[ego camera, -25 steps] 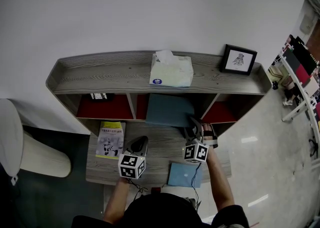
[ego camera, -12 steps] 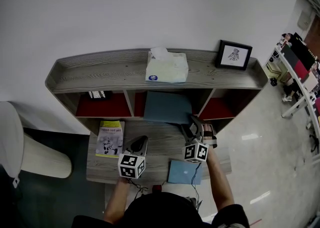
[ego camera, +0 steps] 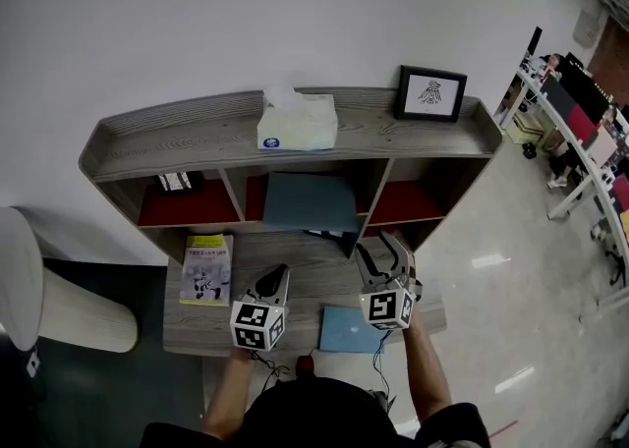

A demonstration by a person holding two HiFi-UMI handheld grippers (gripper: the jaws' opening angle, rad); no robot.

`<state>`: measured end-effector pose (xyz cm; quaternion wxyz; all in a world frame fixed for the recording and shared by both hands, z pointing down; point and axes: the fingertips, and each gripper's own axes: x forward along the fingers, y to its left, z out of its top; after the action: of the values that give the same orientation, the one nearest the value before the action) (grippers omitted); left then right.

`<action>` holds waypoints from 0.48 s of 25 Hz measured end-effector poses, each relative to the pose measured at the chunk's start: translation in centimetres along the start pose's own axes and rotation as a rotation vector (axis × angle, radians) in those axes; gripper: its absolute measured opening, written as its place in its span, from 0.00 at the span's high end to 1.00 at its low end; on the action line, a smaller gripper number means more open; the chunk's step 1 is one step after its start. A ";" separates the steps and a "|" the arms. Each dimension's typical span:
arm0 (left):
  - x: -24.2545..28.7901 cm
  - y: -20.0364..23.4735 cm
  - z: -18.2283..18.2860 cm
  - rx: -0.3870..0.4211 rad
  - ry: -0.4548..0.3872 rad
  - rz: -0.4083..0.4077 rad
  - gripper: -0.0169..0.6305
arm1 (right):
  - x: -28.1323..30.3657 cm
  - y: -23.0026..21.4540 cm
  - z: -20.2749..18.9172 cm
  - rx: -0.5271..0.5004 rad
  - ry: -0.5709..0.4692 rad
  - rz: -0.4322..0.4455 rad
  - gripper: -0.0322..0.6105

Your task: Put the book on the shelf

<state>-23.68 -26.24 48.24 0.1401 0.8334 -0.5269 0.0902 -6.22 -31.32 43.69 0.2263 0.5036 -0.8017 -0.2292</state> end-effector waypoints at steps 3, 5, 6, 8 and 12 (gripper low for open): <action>0.0 -1.9 0.2 0.009 -0.005 -0.011 0.96 | -2.1 -1.2 -0.9 0.125 -0.016 -0.025 0.61; 0.0 -3.4 0.5 0.018 -0.009 -0.022 0.96 | -3.6 -2.1 -0.8 0.215 -0.053 -0.041 0.64; 0.0 -4.2 0.6 0.024 -0.012 -0.028 0.96 | -4.4 -2.6 -0.7 0.256 -0.073 -0.052 0.66; -0.1 -5.9 0.9 0.037 -0.018 -0.041 0.96 | -6.2 -3.6 -1.1 0.337 -0.091 -0.074 0.69; -0.1 -9.0 1.2 0.051 -0.025 -0.057 0.96 | -9.7 -4.9 -2.0 0.426 -0.099 -0.109 0.73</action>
<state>-15.55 -22.90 45.88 0.1148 0.8525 -0.5021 0.0890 2.20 -24.69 41.03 0.0627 0.5706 -0.8138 -0.0910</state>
